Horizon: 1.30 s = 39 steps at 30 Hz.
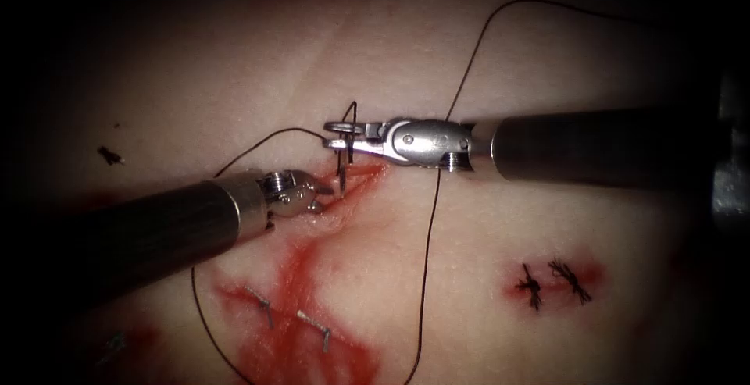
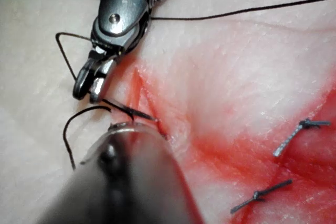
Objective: Wound Closure
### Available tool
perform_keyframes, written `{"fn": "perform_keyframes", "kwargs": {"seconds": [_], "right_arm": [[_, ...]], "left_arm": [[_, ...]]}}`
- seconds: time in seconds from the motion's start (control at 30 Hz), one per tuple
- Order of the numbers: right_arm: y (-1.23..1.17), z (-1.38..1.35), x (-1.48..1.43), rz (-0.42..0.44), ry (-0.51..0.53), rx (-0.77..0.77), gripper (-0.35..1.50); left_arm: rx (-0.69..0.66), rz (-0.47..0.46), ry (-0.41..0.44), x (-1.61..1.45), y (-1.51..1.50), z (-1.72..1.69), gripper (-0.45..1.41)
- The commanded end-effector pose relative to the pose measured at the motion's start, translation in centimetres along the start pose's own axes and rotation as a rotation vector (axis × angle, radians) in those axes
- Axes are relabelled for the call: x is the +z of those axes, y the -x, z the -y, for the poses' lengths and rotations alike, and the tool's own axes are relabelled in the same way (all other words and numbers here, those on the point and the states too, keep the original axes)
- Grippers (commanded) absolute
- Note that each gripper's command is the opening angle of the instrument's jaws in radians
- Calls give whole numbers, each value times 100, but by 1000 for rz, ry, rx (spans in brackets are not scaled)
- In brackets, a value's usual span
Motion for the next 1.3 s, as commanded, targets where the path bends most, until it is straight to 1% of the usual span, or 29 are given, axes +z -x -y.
{"fn": "perform_keyframes", "kwargs": {"seconds": [0.03,0.07,0.13,0.23,0.33,0.37,0.4,0.43,0.53,0.7,0.77,0.8,1.0,1.13,1.17,1.23,1.27,1.3], "right_arm": [[5,0,7,-3,2,7,-35],[0,-5,7,-4,4,19,-35],[-1,-6,7,-4,5,21,-35],[7,1,6,-2,-4,3,-35],[10,2,6,-1,-6,-5,-35],[10,2,6,-1,-6,-5,-35],[10,2,5,-1,-4,-4,-35],[10,3,5,-1,-4,-14,-35],[10,11,4,0,-10,-5,-35],[7,20,6,-14,-23,100,-35],[6,21,6,-20,-26,124,-35],[5,22,7,-38,-31,170,-35],[3,23,7,-49,-35,191,-35],[2,18,7,-49,-25,192,-35],[2,16,6,-48,-21,190,-35],[1,11,6,-45,-15,181,-35],[0,9,5,-43,-12,178,-35],[0,8,5,-43,-11,177,-35]], "left_arm": [[1,-1,0,8,-3,3,32],[1,-1,0,8,-3,3,32],[1,-3,-1,8,-3,3,34],[4,-4,0,7,-2,3,36],[4,-5,2,6,-2,3,46],[4,-5,2,6,-2,3,46],[4,-8,2,5,-2,3,52],[4,-8,3,4,-3,4,54],[2,-14,3,2,-4,4,51],[-1,-24,-2,-4,-8,5,59],[-7,-22,-5,-5,-8,5,56],[-8,-29,-13,-8,-9,6,49],[-8,-29,-13,-8,-9,6,44],[-9,-26,-33,-14,-10,7,37],[-11,-26,-46,-19,-12,7,37],[-24,-52,-85,-36,-18,7,29],[-39,-83,-117,-54,-23,5,26],[-47,-94,-132,-61,-26,4,24]]}}
